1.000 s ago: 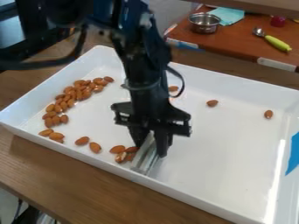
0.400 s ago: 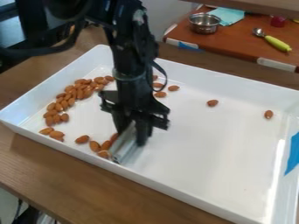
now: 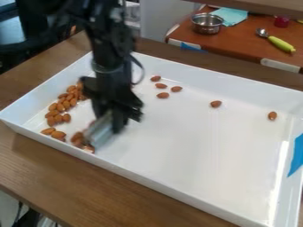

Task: Sweep into pile

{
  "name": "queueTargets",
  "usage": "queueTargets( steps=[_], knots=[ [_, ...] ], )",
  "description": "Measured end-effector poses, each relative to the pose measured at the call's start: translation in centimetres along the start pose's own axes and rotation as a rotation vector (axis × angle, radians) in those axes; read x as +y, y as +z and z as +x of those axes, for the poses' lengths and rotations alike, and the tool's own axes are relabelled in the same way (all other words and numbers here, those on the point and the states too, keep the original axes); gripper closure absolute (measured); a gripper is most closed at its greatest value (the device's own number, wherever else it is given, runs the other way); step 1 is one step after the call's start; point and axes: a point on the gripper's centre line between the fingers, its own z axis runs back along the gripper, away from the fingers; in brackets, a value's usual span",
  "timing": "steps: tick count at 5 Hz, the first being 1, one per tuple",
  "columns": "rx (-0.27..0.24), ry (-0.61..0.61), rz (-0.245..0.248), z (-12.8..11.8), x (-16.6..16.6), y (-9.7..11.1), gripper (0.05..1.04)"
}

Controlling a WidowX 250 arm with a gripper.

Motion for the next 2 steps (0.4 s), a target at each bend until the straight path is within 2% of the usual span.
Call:
queueTargets(
  steps=[1,2],
  knots=[
    [-0.027,-0.046,0.051,-0.1,3.6,-0.5,0.705],
    [-0.021,-0.105,0.062,-0.7,5.8,-0.8,0.705]
  ],
)
